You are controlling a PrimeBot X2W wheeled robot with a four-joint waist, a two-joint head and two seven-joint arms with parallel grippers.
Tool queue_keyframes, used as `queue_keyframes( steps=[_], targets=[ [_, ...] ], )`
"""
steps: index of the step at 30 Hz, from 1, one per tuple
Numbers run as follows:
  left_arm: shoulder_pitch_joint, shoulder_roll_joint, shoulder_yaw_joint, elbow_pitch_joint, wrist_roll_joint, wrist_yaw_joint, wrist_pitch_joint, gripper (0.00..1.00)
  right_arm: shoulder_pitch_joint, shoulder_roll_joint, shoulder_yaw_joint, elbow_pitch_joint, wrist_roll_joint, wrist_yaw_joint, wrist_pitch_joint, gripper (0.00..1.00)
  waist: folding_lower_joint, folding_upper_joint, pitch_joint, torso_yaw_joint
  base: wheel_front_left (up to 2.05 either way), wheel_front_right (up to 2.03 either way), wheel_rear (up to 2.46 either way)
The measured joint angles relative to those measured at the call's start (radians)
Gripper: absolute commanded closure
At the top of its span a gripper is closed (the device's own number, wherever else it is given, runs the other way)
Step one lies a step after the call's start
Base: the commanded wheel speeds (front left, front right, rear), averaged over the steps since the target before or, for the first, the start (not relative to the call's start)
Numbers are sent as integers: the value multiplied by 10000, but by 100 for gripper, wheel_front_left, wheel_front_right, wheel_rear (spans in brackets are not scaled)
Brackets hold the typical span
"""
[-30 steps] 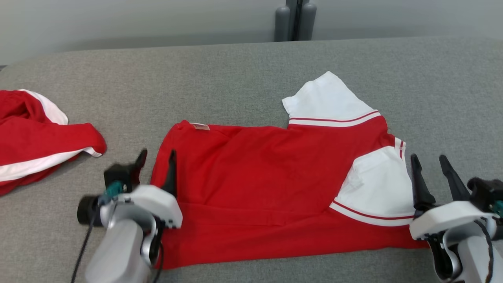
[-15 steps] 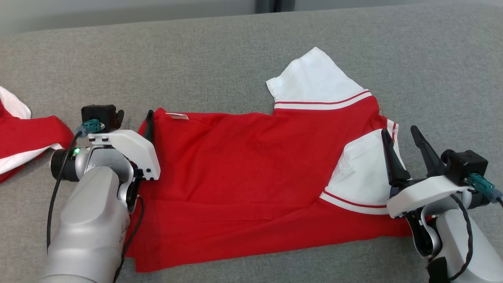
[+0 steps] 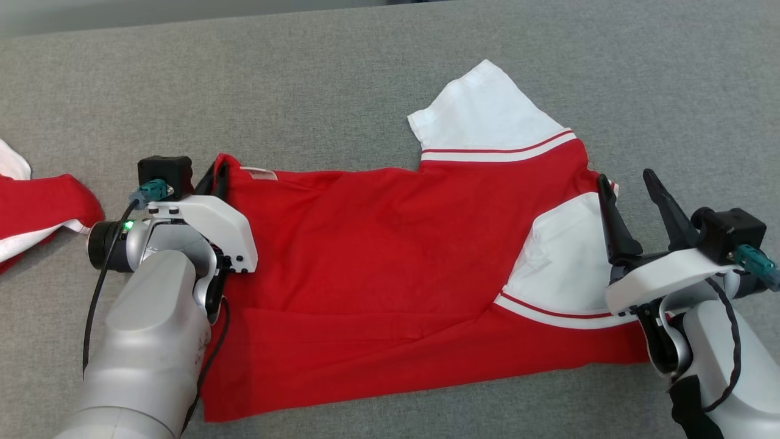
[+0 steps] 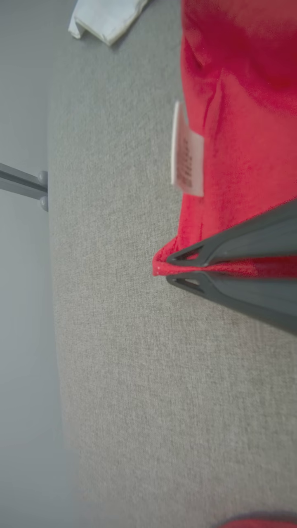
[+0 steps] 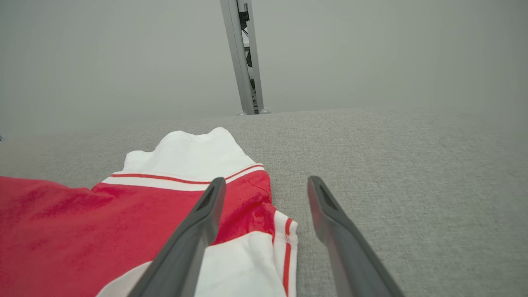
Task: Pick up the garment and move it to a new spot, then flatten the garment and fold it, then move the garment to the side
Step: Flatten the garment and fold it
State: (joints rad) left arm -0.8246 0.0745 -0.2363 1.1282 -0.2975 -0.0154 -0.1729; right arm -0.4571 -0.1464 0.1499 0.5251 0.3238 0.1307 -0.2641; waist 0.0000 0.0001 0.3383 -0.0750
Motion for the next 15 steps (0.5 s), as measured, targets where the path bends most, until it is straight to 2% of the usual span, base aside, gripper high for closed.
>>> queue_keyframes(
  steps=[8,15],
  targets=[
    [-250,-115,6,194,-157,90,-562,100,-1390,-389,754,757,309,0,81,0,0,-1,129,473,0,0,0],
    [-185,-257,-230,167,-412,12,-786,100,-3396,-690,1590,2061,846,2,1237,0,0,0,336,1129,0,0,0]
  ],
)
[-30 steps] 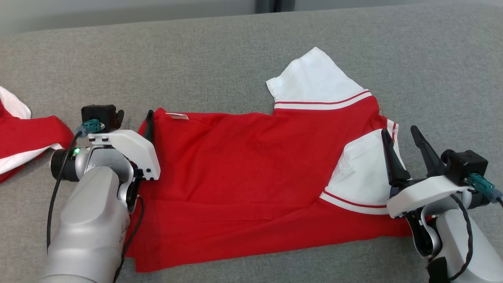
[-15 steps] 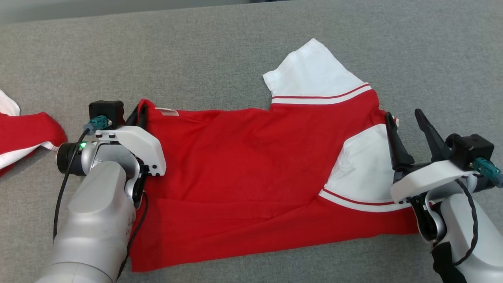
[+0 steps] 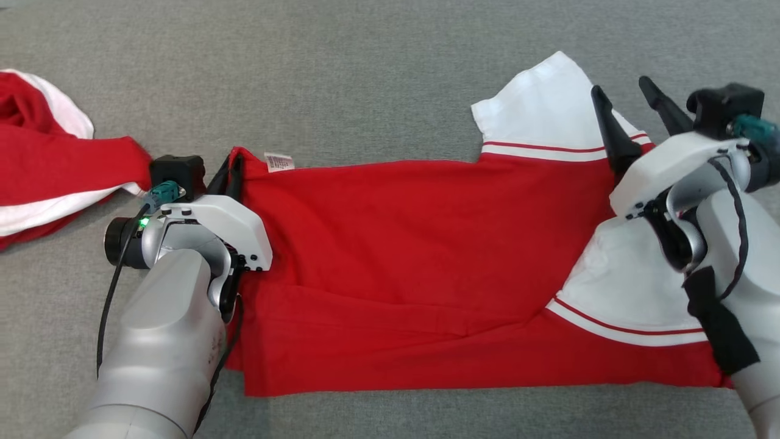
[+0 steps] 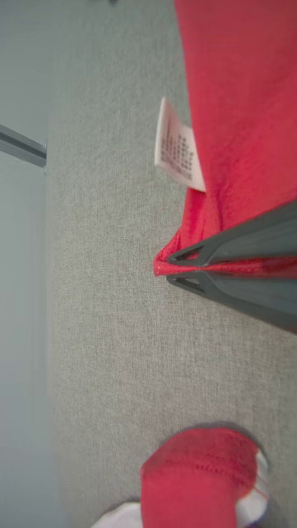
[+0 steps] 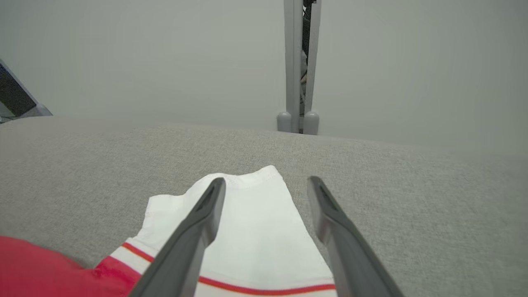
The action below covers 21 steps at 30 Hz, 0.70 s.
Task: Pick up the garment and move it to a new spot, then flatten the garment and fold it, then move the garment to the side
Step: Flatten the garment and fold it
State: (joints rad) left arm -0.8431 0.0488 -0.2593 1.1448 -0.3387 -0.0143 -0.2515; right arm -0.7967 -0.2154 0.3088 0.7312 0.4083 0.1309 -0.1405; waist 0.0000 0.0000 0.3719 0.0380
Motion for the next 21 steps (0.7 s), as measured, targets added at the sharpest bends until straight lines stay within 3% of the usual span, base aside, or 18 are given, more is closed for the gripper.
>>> queue_keyframes(
  steps=[10,21],
  targets=[
    [176,-21,-1547,-999,-1409,-86,-58,100,-2197,-696,876,1954,635,0,2125,0,0,0,520,1017,0,0,0],
    [105,-12,-3630,-2153,-3078,690,-86,100,-3522,-1225,1127,3404,984,-2,3028,0,0,0,1113,1865,0,0,0]
  ],
)
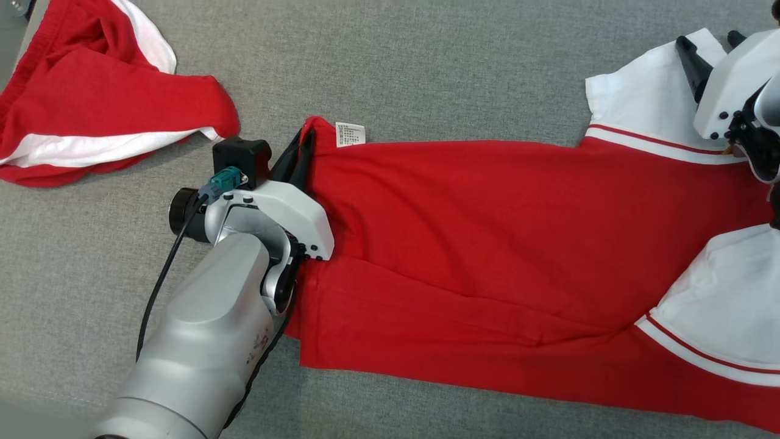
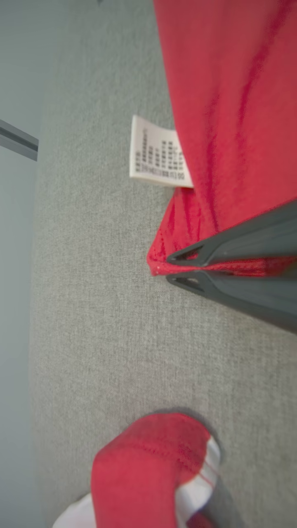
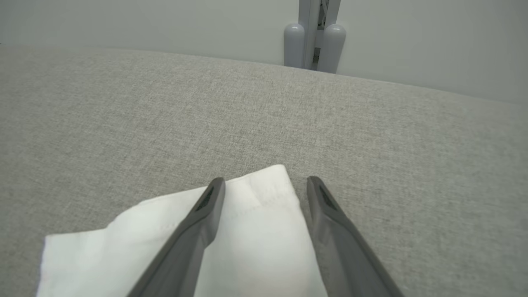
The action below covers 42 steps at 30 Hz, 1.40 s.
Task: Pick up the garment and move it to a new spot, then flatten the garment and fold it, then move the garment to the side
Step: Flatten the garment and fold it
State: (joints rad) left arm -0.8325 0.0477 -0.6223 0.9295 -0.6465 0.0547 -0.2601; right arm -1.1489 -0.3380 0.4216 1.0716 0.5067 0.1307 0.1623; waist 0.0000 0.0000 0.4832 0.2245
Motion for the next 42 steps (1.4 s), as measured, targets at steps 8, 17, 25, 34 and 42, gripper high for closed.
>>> queue_keyframes(
  steps=[8,17,25,34,42],
  targets=[
    [-335,4,-577,65,-669,345,-36,100,-131,-219,487,313,205,4,-128,100,0,0,116,-7,0,0,0],
    [-564,144,324,-343,-107,800,-31,100,-543,-353,-23,1149,-456,4,-3066,100,0,0,-139,-288,0,0,0],
    [-445,383,1101,-479,270,723,-31,100,-362,71,-236,1319,-654,4,-4107,100,0,0,-624,-768,0,0,0],
    [1069,531,1768,-905,903,558,-31,100,2309,151,-265,-1536,-313,2,-4240,100,0,0,-1576,-1395,0,0,0],
    [2780,393,2416,-1653,1266,502,-33,100,5257,201,-865,-3476,38,2,-4240,100,0,0,-2417,-1684,0,0,0]
  ],
)
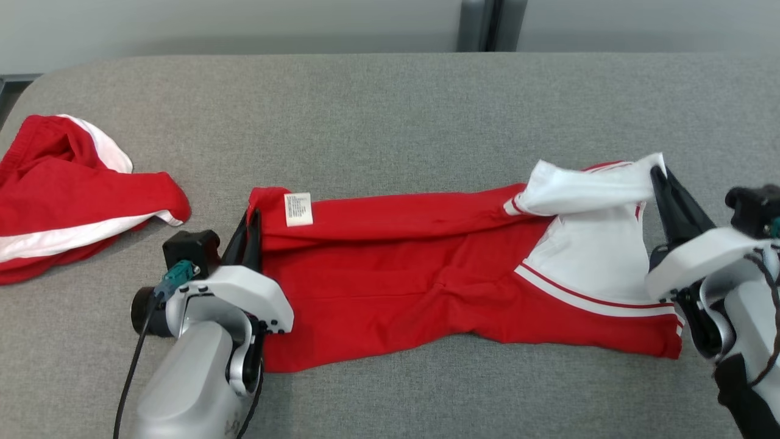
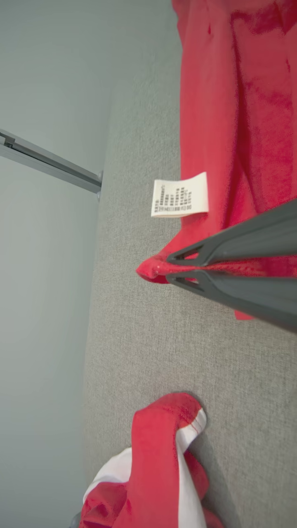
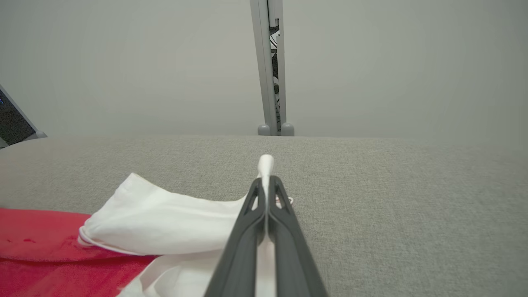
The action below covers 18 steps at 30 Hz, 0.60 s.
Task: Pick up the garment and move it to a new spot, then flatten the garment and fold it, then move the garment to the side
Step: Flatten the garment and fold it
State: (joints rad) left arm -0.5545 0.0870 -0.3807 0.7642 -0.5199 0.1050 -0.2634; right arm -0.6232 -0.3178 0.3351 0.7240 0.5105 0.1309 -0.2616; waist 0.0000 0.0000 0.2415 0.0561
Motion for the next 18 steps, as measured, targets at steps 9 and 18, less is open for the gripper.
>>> queue_keyframes(
  steps=[9,18],
  targets=[
    [1630,-123,740,-800,387,-138,0,100,2255,585,-1143,-926,8,0,0,100,0,0,-771,-73,0,0,0],
    [2661,-207,949,-974,1001,-257,2,0,2985,938,-1620,-412,-569,0,0,39,0,0,-950,8,0,0,0]
  ],
)
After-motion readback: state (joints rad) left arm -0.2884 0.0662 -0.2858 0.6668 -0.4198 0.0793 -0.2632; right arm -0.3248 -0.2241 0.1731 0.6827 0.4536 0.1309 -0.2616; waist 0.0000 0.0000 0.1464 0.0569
